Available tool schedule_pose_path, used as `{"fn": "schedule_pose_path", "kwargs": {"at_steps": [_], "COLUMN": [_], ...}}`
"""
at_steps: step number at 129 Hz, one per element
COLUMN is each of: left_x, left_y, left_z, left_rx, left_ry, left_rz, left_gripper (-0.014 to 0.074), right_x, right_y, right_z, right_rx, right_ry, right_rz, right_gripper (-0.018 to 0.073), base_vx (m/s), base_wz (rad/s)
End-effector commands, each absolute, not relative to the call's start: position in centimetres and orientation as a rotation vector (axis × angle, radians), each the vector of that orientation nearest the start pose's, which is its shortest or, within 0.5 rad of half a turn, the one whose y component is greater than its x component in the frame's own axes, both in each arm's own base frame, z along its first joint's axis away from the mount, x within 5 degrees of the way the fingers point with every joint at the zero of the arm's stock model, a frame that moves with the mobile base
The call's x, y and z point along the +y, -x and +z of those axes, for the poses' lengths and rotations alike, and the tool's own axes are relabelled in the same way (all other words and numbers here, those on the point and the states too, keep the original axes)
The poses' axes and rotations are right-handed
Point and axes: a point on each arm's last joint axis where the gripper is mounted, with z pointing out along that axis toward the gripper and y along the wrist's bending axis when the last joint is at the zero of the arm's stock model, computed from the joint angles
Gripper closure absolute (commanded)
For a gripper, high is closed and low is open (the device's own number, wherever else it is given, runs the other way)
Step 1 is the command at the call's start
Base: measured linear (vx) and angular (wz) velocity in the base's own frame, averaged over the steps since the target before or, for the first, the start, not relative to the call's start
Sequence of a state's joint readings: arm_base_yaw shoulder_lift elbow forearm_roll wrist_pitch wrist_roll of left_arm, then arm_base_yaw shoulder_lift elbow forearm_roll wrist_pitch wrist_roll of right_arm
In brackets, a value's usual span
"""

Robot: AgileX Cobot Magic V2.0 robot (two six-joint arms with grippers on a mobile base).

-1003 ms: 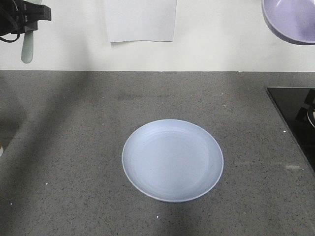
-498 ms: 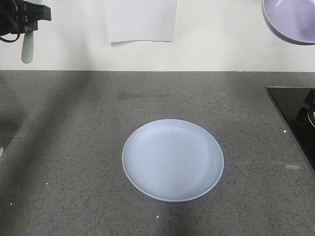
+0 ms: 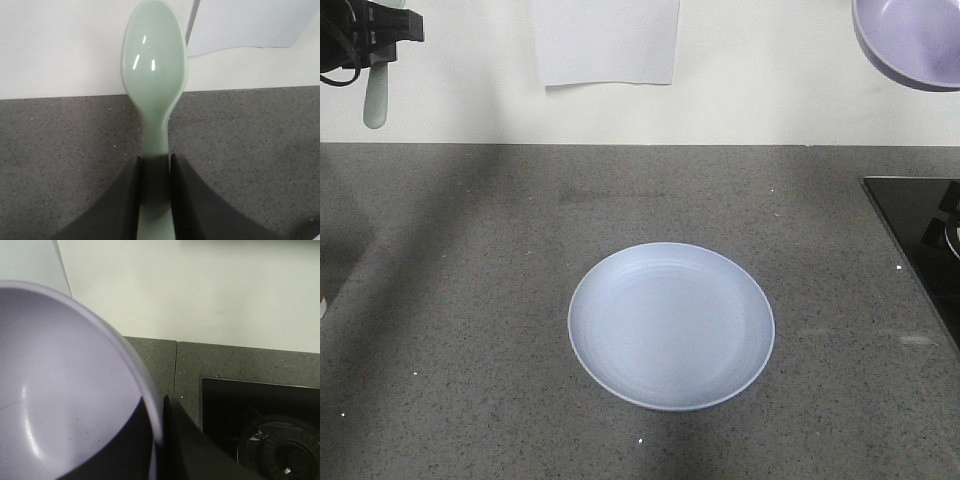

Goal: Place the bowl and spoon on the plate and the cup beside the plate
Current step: 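Position the base in front of the pale blue plate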

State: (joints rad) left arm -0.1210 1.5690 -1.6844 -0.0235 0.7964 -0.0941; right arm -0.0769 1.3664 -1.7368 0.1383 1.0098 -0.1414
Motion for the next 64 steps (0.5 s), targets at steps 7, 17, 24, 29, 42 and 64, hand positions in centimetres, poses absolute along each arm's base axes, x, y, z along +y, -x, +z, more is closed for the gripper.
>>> {"fn": "schedule_pose_path", "kwargs": {"at_steps": [7, 17, 24, 29, 42, 64], "left_x": [-4.46, -4.46, -4.46, -4.46, -4.46, -4.46], "left_y": [-34.13, -34.13, -34.13, -34.13, -34.13, -34.13], "left_z": [45.61, 45.61, 45.61, 45.61, 45.61, 45.61], "left_rx": [2.03, 2.03, 2.03, 2.03, 2.03, 2.03], "left_ry": [-0.011, -0.011, -0.011, -0.011, -0.011, -0.011], "left_rz": [-0.179, -0.179, -0.179, -0.179, -0.179, -0.179], "left_gripper": [0.0603, 0.0603, 0.0603, 0.0603, 0.0603, 0.0603], "right_x": [-1.05, -1.08, -1.15, -1.22, -1.29, -0.64], "right_y": [-26.15, -26.33, -26.38, -26.38, -26.44, -26.88], "right_z": [51.41, 51.57, 51.55, 51.54, 51.69, 51.66], "right_rx": [1.978, 1.955, 1.955, 1.956, 1.938, 1.924], "right_ry": [0.059, 0.056, 0.056, 0.057, 0.056, -0.026], "right_rz": [0.02, 0.019, 0.009, -0.003, -0.014, 0.147], "right_gripper": [0.0568, 0.0568, 0.0568, 0.0568, 0.0568, 0.0568], "base_vx": [0.0, 0.0, 0.0, 0.0, 0.0, 0.0], "base_wz": [0.0, 0.0, 0.0, 0.0, 0.0, 0.0]}}
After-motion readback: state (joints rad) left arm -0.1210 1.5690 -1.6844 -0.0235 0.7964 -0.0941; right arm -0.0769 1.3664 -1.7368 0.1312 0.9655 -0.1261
